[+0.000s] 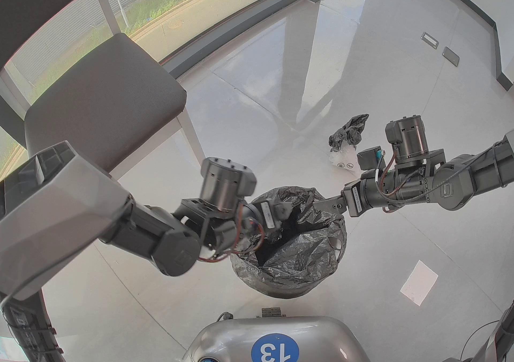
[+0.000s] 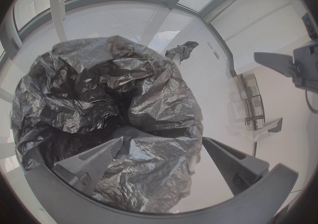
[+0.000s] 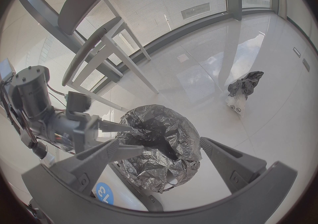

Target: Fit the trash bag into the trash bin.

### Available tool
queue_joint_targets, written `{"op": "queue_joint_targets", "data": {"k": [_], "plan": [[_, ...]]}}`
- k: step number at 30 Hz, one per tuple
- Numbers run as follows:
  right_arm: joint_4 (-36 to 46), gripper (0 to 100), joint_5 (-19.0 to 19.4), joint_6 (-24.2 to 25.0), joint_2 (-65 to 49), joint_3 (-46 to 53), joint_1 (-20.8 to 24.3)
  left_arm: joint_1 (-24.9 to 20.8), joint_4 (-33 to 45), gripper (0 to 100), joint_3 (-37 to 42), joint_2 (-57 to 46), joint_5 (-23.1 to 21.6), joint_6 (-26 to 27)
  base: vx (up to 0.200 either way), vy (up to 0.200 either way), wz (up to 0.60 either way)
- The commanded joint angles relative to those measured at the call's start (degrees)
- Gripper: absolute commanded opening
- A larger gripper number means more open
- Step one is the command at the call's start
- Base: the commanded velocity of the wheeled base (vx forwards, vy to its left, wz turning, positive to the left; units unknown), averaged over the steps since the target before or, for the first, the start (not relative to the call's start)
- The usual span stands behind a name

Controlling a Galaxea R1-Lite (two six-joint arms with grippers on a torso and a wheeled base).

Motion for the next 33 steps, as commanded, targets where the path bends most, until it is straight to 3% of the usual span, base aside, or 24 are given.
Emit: {"op": "queue_joint_targets", "data": {"k": [1, 11, 23, 27, 33], "plan": [[0.0, 100, -0.06, -0.07, 0.08, 0.01, 0.1, -5.27, -0.31, 100, -2.53, 4.01, -0.09, -0.73, 0.0, 0.0, 0.0], [0.0, 100, -0.06, 0.02, -1.41, 0.89, 0.1, -5.45, 1.62, 100, -11.14, 12.8, 0.0, -0.46, 0.0, 0.0, 0.0], [-0.08, 100, -0.06, 0.11, -1.59, 1.15, -0.17, 0.09, 0.92, 100, -12.11, 18.69, 4.74, 7.97, 0.0, 0.0, 0.0], [-0.08, 100, -0.23, 0.11, -1.68, 1.24, -0.26, 0.79, -0.05, 100, -12.11, 18.51, 4.66, 7.45, 0.0, 0.0, 0.0], [-0.08, 100, -0.23, 0.11, -1.68, 1.24, -0.61, -2.2, -0.4, 100, -14.13, 17.28, 4.04, 3.67, 0.0, 0.0, 0.0]]}}
